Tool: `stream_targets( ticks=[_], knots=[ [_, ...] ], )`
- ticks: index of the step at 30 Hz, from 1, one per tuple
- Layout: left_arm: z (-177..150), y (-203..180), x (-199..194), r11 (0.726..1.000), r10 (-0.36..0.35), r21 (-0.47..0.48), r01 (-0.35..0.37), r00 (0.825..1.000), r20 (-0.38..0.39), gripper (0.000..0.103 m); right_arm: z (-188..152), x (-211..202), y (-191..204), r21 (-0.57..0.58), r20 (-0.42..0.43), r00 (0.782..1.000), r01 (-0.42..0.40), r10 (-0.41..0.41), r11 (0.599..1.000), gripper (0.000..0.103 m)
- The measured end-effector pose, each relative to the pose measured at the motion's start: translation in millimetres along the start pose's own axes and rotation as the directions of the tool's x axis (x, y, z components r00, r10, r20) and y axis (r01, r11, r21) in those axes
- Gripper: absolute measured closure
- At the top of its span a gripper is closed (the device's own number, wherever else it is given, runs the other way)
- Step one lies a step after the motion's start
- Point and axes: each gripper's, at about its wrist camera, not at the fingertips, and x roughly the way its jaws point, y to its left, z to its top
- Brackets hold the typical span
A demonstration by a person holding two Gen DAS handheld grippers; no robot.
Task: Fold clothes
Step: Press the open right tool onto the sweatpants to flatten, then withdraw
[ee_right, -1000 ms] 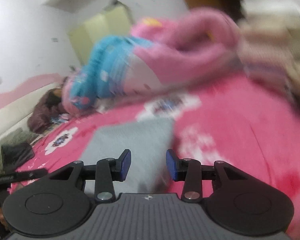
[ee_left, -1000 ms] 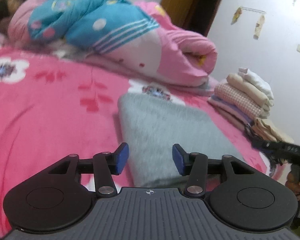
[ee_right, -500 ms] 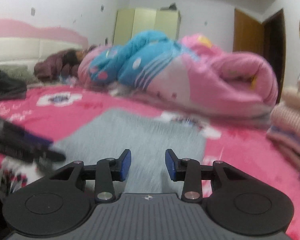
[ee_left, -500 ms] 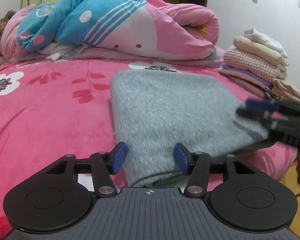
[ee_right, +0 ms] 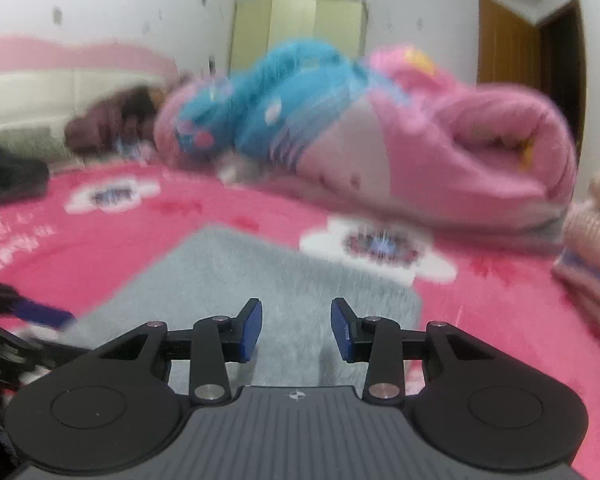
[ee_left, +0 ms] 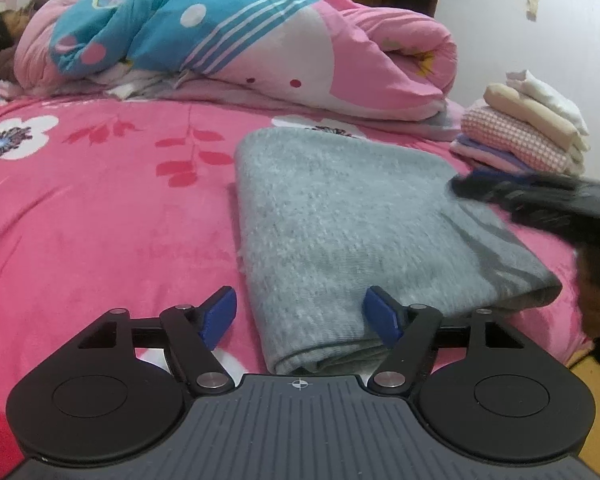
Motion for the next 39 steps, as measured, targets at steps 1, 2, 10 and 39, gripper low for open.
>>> stream_targets(
  ticks=[1, 2, 10, 39],
  knots=[
    [1, -1, -1, 1.000, 0.002, 0.003, -0.002, 1.000, 0.009, 0.031, -8, 16, -1, -0.014, -0.053, 0.999, 0.009, -0.010, 1.000, 0.063],
    [3, -2, -3, 1.000, 0.006, 0.012, -0.006, 1.000, 0.025, 0.031, -15, 21, -2, -0.016, -0.034, 0.999, 0.009, -0.010, 1.000, 0.062],
    [16, -16, -14, 0.996, 0.033, 0.079, -0.046, 0.987, 0.155, 0.032, 42, 7, 4, -0.038, -0.046, 0.999, 0.017, -0.018, 0.999, 0.064],
    [7, -21, 4, 0.999, -0.021, 0.047, 0.020, 1.000, 0.015, 0.031, 87, 115, 41, 0.031, -0.209, 0.964, -0.161, 0.164, 0.986, 0.065]
  ],
)
